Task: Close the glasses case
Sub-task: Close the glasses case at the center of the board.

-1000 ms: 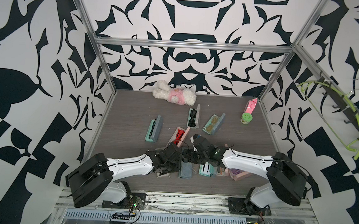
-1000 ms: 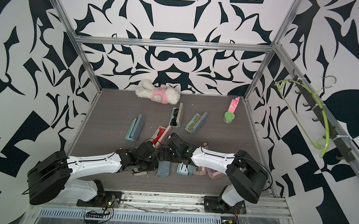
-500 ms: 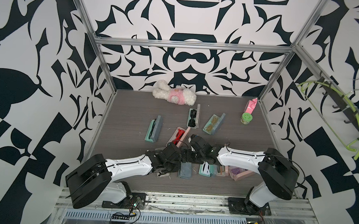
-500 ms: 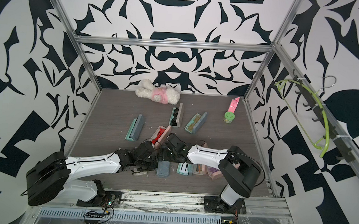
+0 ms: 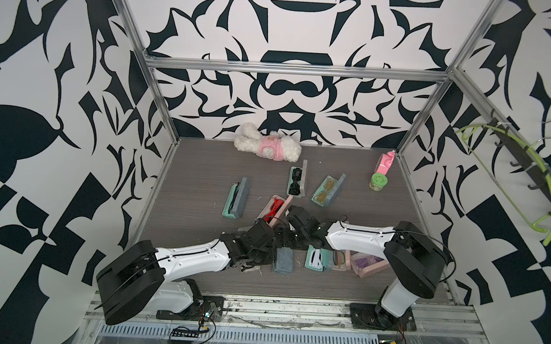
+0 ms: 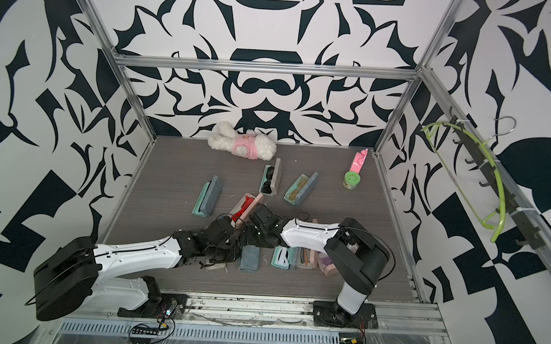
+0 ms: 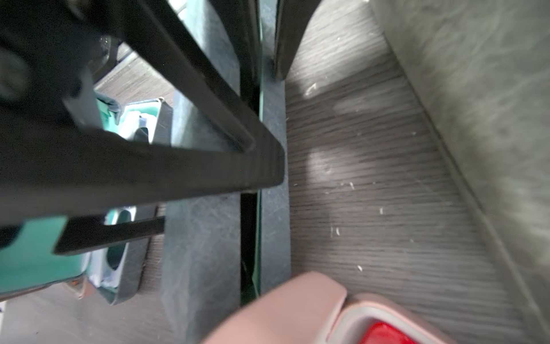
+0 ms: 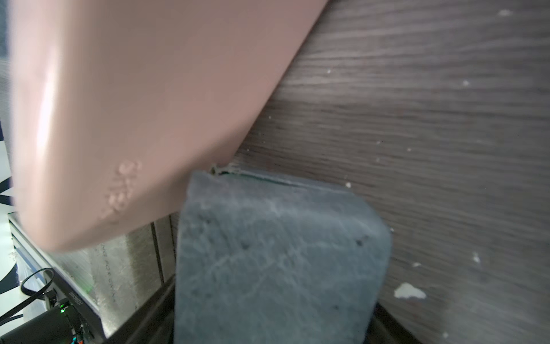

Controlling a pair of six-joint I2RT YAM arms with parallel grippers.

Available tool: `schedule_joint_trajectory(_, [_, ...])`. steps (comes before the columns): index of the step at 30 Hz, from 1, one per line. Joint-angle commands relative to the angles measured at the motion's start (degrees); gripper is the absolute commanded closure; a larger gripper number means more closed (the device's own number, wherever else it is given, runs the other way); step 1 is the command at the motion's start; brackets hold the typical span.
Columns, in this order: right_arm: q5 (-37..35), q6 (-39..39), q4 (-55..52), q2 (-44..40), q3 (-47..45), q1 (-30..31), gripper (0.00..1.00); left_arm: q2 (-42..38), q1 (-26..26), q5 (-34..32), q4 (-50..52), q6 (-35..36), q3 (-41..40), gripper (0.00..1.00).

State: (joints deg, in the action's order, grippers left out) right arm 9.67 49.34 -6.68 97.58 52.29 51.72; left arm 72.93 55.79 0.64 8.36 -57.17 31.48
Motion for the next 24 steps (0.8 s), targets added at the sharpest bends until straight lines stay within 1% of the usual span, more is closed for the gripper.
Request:
schedule_joint_trajectory(1, [-0.27, -0.80, -1.37, 0.06, 1.76, 0.00, 0.18, -2.19, 0.11, -0.91, -0.98, 0.30, -0.20, 0.85])
schedule_joint_trajectory(24, [-2.29, -0.82, -3.26, 2.53, 3.42, 1.15, 0.20, -11.35, 0.12, -4.33, 4.08, -0.40, -1.95, 0.82])
